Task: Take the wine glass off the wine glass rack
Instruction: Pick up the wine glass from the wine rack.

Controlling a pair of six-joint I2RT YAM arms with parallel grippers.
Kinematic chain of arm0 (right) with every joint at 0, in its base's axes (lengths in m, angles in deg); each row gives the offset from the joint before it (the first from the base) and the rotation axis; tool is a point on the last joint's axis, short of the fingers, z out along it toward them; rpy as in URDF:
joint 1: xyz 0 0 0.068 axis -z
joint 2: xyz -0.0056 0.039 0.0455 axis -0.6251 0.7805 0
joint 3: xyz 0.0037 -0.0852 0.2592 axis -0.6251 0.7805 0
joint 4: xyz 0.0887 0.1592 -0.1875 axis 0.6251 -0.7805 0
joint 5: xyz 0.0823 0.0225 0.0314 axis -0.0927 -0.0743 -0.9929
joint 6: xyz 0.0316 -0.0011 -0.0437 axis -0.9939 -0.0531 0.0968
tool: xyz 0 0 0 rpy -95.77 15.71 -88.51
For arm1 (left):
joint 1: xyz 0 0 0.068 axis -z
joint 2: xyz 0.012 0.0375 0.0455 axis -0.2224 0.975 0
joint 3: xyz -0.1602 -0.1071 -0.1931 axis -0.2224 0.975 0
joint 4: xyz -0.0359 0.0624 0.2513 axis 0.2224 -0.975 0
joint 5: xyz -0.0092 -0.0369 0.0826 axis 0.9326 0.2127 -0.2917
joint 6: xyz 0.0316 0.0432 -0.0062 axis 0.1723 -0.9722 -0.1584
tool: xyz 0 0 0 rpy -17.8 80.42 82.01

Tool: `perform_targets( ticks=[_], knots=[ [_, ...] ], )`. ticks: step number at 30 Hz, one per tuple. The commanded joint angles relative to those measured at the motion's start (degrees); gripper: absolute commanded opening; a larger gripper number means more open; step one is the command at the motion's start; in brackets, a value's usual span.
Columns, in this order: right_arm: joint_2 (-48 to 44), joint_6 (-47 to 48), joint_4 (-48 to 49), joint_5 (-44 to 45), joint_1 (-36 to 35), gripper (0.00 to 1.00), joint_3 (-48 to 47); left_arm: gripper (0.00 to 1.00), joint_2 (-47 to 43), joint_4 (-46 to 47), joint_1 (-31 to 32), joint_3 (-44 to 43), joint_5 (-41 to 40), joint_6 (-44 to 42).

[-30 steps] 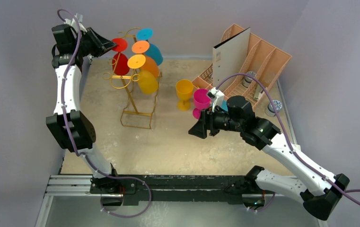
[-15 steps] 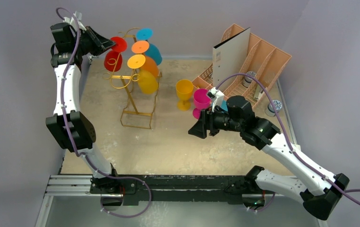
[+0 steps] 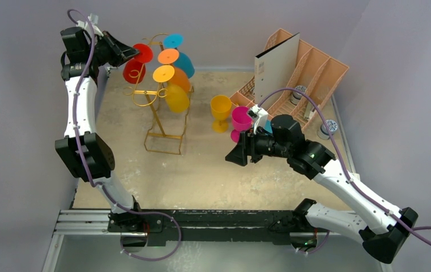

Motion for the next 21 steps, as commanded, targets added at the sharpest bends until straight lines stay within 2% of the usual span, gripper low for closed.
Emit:
perform_targets(
  ticks=[1, 11, 17, 21],
  knots=[
    [-0.48, 0.27, 0.37, 0.58, 0.05, 0.67, 0.01, 0.00, 2.07, 2.78, -0.71, 0.28, 1.53, 2.29],
    [-1.51, 0.70, -0.39, 1.50, 0.05, 0.67, 0.44, 0.00, 0.27, 16.67, -2.24, 7.39, 5.09, 15.27],
    [-1.93, 0.93, -0.68, 1.57, 0.05, 0.67, 0.65, 0.00, -0.35, 32.24, -4.56, 12.97, 7.79, 26.72],
    [-2.02, 1.12, -0.73, 1.49, 0.05, 0.67, 0.80, 0.00, -0.29, 34.71, -5.77, 13.28, 8.39, 29.88]
  ],
)
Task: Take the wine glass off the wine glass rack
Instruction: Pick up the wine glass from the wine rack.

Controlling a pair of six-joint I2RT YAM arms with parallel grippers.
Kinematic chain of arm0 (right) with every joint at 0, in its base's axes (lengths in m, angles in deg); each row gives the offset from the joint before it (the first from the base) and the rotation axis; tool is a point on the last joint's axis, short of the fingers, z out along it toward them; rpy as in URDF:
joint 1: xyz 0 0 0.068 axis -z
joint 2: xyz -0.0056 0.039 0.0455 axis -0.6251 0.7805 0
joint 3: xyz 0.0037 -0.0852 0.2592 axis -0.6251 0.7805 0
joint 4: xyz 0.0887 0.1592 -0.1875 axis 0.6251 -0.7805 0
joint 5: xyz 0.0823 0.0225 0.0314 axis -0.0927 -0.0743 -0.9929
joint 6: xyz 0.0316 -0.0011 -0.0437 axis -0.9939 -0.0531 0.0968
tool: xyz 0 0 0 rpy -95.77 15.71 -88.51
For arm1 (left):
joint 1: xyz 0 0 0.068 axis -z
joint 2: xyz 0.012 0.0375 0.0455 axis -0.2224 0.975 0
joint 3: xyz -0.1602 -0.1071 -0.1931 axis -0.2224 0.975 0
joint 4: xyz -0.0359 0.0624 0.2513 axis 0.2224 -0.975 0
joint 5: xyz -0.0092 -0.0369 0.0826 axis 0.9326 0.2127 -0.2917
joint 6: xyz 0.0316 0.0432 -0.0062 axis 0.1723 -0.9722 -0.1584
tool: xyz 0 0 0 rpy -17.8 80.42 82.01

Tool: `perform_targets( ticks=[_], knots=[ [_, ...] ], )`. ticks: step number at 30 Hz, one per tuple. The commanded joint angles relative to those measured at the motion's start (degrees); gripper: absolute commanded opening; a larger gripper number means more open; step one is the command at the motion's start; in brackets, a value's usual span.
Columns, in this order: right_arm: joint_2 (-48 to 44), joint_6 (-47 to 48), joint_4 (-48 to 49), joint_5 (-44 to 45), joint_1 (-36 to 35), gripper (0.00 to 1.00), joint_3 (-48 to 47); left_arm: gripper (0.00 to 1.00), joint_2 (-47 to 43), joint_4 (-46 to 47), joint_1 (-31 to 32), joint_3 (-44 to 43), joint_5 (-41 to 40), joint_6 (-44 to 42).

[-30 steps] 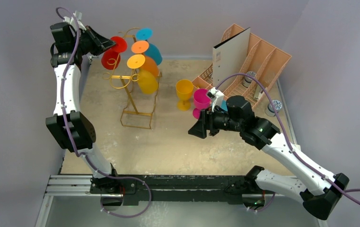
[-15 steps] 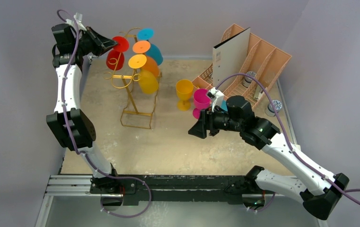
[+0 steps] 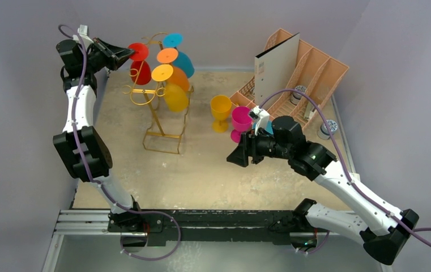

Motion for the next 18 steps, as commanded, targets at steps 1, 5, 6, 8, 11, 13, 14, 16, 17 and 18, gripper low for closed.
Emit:
perform_targets(
  ticks=[1, 5, 6, 8, 11, 13, 14, 16, 17, 18],
  knots=[
    [-1.15, 0.84, 0.15, 0.46, 0.05, 0.67, 0.12, 0.00, -1.23, 8.91, -1.79, 0.63, 0.09, 5.91],
    [-1.37, 0.72, 0.13, 0.55, 0.06, 0.67, 0.11, 0.00, -1.20, 10.28, -2.22, 0.89, 0.58, 7.73],
    [-1.33, 0.68, 0.09, 0.55, 0.05, 0.67, 0.13, 0.00, -1.12, 11.00, -2.33, 1.09, 0.66, 8.48],
    [-1.38, 0.53, 0.06, 0.55, 0.10, 0.67, 0.11, 0.00, -0.79, 13.24, -2.46, 1.64, 0.75, 10.56],
    [-1.46, 0.43, -0.19, 0.48, 0.10, 0.67, 0.03, 0.00, 0.25, 16.79, -2.70, 1.83, 1.43, 13.70],
    [-1.61, 0.39, -0.33, 0.54, 0.11, 0.67, -0.06, 0.00, 0.01, 16.36, -3.31, 1.85, 1.53, 13.24],
    [-1.74, 0.33, -0.37, 0.55, 0.06, 0.67, -0.07, 0.00, -0.62, 15.17, -3.80, 2.12, 1.07, 12.14],
    [-2.04, 0.39, -0.38, 0.70, 0.05, 0.67, 0.00, 0.00, -2.55, 11.18, -5.01, 2.34, -0.11, 8.41],
    [-2.10, 0.36, -0.30, 0.72, 0.05, 0.67, 0.09, 0.00, -3.49, 9.27, -5.46, 2.05, -0.45, 6.54],
    [-2.12, 0.44, -0.15, 0.72, 0.05, 0.67, 0.17, 0.00, -4.42, 7.31, -5.92, 1.58, -0.70, 4.82]
  ],
)
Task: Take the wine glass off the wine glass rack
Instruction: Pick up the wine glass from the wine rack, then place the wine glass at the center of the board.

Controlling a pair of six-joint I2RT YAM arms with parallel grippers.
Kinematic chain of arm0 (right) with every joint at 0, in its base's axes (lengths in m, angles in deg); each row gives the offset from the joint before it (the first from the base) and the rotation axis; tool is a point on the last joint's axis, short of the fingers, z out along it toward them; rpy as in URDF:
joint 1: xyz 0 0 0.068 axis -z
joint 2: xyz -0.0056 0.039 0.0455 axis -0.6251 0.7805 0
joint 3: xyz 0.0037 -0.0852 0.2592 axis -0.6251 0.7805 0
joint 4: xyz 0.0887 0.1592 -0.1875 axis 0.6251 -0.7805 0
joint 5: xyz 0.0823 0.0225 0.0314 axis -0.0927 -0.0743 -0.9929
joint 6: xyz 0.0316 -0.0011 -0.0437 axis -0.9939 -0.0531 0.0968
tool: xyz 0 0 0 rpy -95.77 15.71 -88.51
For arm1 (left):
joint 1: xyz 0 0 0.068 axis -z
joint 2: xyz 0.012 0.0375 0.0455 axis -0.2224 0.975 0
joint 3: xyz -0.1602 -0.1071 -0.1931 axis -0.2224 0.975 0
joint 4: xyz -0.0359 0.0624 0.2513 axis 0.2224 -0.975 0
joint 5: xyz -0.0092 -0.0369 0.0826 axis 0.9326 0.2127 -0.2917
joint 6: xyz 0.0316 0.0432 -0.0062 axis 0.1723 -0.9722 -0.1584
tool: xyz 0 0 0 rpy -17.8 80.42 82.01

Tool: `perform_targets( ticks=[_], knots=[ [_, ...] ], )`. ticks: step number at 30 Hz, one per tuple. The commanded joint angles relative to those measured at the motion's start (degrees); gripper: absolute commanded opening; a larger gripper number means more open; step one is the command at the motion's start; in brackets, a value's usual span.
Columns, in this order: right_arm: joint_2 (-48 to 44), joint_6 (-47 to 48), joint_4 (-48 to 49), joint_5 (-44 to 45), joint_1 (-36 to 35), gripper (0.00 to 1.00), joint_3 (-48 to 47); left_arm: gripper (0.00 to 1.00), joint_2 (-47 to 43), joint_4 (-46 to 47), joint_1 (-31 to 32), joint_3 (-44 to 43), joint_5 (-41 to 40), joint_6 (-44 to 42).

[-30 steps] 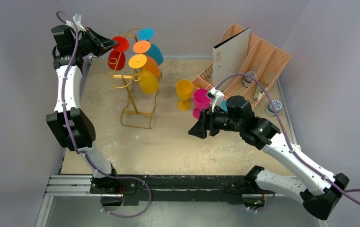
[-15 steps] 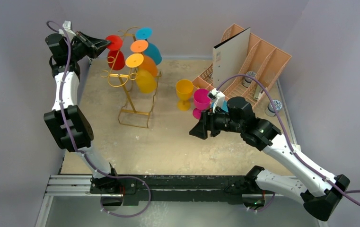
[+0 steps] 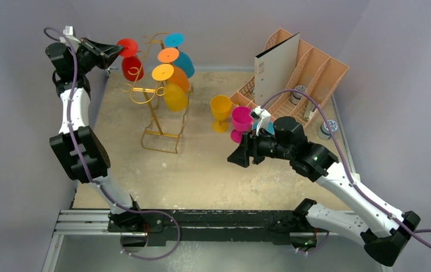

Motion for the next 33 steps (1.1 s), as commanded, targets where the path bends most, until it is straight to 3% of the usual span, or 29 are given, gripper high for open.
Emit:
perform_targets(
  ticks=[1, 8, 18, 23, 27, 33],
  knots=[
    [-1.42, 0.38, 0.17, 0.71, 0.05, 0.67, 0.17, 0.00, -5.35, -5.38, -3.06, -0.95, -1.44, -6.98],
    [-0.11, 0.05, 2.42, -0.06, 0.05, 0.67, 0.37, 0.00, -14.90, -14.84, -7.35, -0.41, -4.20, -14.69],
    [-1.17, -3.29, 6.21, 3.17, 0.12, 0.67, 1.08, 0.00, -29.69, -44.37, -9.72, 3.67, -12.65, -33.20],
    [-3.47, -2.11, 2.83, 7.07, 0.12, 0.68, 0.74, 0.00, -41.59, -40.15, -9.80, 16.42, -13.92, -26.69],
    [-4.68, -1.72, 0.59, 9.07, 0.08, 0.68, 0.42, 0.00, -43.56, -42.34, -9.81, 17.48, -10.03, -22.90],
    [-4.96, -4.36, 2.43, 12.75, 0.10, 0.68, 1.71, 0.00, -46.08, -56.57, -8.55, 12.29, -18.87, -26.57]
  ],
)
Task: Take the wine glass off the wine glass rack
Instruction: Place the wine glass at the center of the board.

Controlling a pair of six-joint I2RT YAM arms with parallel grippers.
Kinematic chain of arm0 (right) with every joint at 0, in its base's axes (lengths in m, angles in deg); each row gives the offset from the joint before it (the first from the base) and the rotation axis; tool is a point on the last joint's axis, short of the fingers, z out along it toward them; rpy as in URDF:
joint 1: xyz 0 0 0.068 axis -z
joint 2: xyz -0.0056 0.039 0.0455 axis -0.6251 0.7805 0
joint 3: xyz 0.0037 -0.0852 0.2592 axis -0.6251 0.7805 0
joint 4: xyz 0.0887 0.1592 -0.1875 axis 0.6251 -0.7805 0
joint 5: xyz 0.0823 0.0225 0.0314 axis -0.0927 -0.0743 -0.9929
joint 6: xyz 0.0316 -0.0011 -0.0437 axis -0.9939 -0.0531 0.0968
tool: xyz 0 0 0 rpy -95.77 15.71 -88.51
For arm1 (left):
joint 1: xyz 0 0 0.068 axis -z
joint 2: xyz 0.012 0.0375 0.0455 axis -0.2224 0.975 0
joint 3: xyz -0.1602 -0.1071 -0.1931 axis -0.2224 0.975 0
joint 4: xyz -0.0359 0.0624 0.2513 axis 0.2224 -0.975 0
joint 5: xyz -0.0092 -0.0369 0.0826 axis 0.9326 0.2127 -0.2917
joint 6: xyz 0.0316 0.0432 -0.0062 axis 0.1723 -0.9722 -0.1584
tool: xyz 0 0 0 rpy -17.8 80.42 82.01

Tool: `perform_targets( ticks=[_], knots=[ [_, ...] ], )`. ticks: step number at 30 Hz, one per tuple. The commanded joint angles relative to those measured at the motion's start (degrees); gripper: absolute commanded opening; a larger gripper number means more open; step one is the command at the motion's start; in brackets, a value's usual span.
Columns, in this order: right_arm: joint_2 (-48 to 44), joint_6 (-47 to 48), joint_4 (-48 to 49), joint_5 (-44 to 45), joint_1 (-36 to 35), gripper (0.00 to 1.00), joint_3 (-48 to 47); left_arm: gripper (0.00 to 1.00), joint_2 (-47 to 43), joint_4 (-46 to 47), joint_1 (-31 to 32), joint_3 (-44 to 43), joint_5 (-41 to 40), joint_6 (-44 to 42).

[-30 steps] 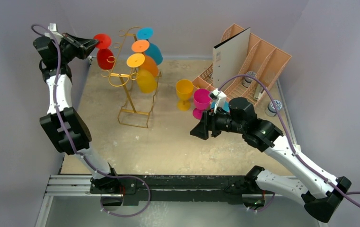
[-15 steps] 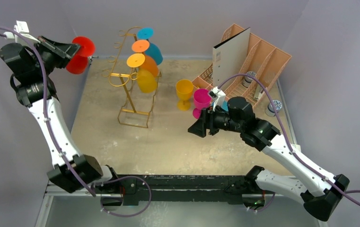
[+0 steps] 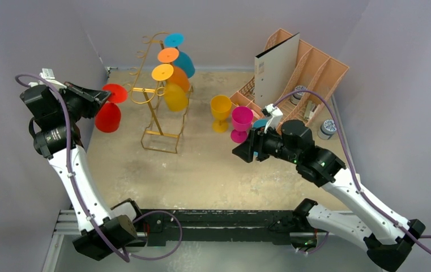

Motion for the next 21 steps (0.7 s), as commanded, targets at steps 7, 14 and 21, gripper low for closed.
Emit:
perform_targets(
  ticks=[7, 14, 21],
  knots=[
    [1.16, -2.12, 2.60, 4.05, 0.11, 0.68, 0.04, 0.00, -7.37, -12.11, 9.25, -2.19, -5.37, -2.64],
    [1.68, -4.23, 3.35, 6.34, 0.11, 0.68, 0.29, 0.00, -9.34, -13.18, 19.47, 2.67, -2.27, -8.67],
    [1.65, -9.21, 8.94, 8.53, 0.05, 0.68, 2.90, 0.00, -10.01, 3.60, 30.93, 12.25, 19.42, -10.42]
  ],
)
